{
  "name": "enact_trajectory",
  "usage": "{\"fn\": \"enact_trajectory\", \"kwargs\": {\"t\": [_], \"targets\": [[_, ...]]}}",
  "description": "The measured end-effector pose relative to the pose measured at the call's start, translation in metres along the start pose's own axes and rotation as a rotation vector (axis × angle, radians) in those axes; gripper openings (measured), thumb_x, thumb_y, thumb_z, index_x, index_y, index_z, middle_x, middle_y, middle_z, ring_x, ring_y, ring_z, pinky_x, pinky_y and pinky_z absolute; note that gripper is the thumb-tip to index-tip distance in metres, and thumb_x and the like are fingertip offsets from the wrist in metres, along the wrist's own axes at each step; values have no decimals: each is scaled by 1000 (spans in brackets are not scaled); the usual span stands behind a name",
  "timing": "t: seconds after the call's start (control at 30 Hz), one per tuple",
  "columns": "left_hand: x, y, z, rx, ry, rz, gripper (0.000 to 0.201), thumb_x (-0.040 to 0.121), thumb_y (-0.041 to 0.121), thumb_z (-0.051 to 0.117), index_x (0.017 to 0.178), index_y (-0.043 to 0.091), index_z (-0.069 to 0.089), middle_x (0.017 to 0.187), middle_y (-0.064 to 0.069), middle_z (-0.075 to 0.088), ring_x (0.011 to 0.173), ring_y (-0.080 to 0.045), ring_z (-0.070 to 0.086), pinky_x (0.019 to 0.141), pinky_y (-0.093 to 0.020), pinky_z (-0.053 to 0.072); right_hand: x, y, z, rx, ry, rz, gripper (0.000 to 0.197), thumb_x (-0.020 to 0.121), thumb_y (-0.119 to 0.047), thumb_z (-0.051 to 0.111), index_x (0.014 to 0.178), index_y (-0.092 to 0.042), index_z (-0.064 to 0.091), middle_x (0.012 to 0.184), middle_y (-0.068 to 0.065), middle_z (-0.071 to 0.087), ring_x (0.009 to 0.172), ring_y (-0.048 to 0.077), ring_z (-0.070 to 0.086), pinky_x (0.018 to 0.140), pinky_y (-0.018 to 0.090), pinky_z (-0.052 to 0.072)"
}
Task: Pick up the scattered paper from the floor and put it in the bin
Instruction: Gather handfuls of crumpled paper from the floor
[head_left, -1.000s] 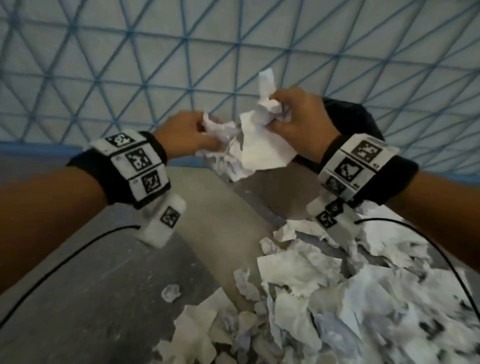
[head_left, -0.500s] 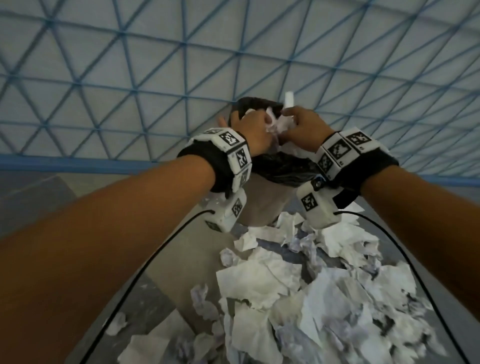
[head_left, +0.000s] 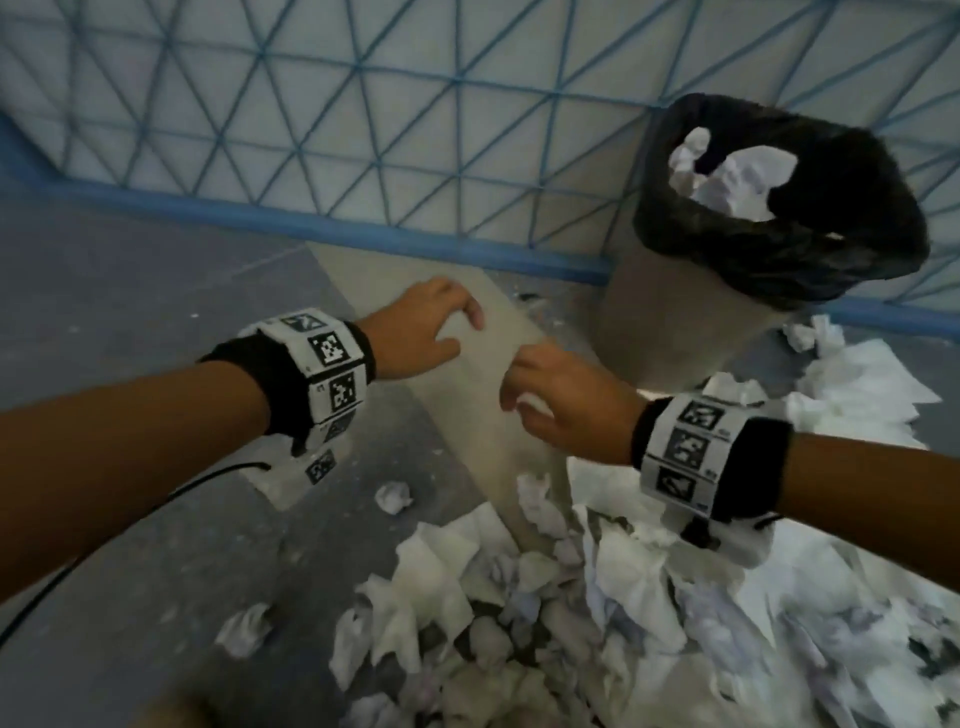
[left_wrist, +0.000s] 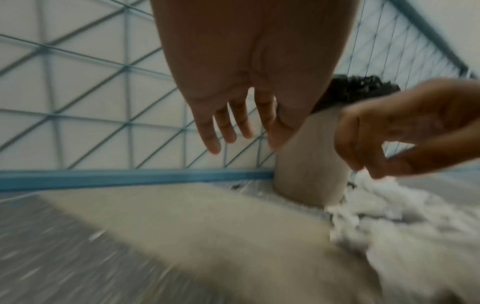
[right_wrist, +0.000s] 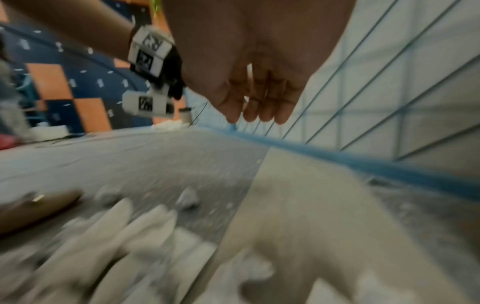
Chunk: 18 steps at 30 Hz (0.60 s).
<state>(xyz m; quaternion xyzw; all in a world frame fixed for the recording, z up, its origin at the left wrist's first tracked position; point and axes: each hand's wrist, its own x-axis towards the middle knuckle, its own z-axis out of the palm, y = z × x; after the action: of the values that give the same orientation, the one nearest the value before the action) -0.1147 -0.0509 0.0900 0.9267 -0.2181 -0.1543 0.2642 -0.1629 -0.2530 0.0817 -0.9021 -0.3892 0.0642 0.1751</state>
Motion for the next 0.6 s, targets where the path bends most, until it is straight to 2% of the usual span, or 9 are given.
{"fn": "enact_trajectory", "kwargs": {"t": [0.13, 0.17, 0.23, 0.3, 0.33, 0.4, 0.47, 0.53, 0.6], "targets": [[-67, -31, 37, 233, -375, -136, 43, 86, 20, 58, 128, 21, 47, 141, -12, 34, 130, -32, 33, 109, -44, 32, -9, -27, 69, -38, -416, -219, 34, 86, -23, 51, 116, -10, 59, 119, 23, 56, 105, 41, 52, 84, 55, 49], [-80, -33, 48, 277, -461, -141, 48, 88, 20, 57, 133, 25, 41, 146, -10, 27, 133, -33, 28, 109, -48, 32, -13, -33, 81, -85, -496, -287, 41, 88, -29, 52, 127, -16, 52, 131, 22, 49, 116, 44, 47, 90, 56, 47], [-97, -30, 69, 362, -567, -134, 57, 90, 24, 54, 140, 32, 30, 153, -7, 15, 138, -33, 20, 109, -50, 33, -20, -42, 96, -174, -654, -394, 57, 90, -39, 51, 142, -31, 29, 154, 17, 21, 137, 47, 21, 101, 61, 36], [-105, -29, 88, 450, -580, -113, 55, 92, 23, 49, 142, 32, 27, 155, -6, 11, 138, -33, 20, 106, -47, 37, -27, -46, 105, -246, -779, -426, 65, 90, -43, 48, 144, -40, 13, 159, 7, -5, 142, 46, -5, 103, 65, 27], [-106, -30, 97, 468, -576, -119, 52, 93, 21, 48, 141, 29, 30, 154, -7, 13, 136, -34, 23, 103, -46, 39, -29, -44, 108, -273, -825, -410, 65, 91, -41, 48, 145, -39, 12, 159, 4, -10, 142, 46, -9, 104, 66, 25], [-107, -34, 108, 413, -565, -160, 44, 93, 15, 47, 136, 22, 40, 149, -11, 24, 130, -33, 33, 100, -43, 42, -31, -40, 114, -307, -902, -342, 61, 93, -34, 46, 146, -32, 16, 159, 4, -9, 142, 46, -5, 107, 65, 25], [-109, -36, 108, 264, -514, -229, 36, 94, 14, 45, 130, 16, 49, 138, -14, 40, 123, -31, 45, 102, -40, 42, -28, -35, 113, -313, -932, -277, 56, 95, -25, 45, 145, -20, 22, 158, 11, 1, 141, 42, 9, 107, 57, 31], [-117, -41, 97, 123, -411, -292, 33, 93, 13, 46, 126, 16, 53, 131, -13, 47, 120, -31, 49, 103, -38, 41, -23, -32, 109, -332, -889, -244, 50, 94, -15, 44, 141, -10, 28, 155, 17, 12, 138, 36, 21, 104, 51, 37], [-130, -50, 83, 68, -300, -294, 32, 92, 13, 48, 123, 17, 53, 130, -10, 47, 120, -28, 49, 103, -34, 40, -20, -30, 105, -342, -841, -224, 48, 93, -12, 44, 139, -7, 31, 153, 17, 15, 138, 33, 21, 104, 49, 39]]}}
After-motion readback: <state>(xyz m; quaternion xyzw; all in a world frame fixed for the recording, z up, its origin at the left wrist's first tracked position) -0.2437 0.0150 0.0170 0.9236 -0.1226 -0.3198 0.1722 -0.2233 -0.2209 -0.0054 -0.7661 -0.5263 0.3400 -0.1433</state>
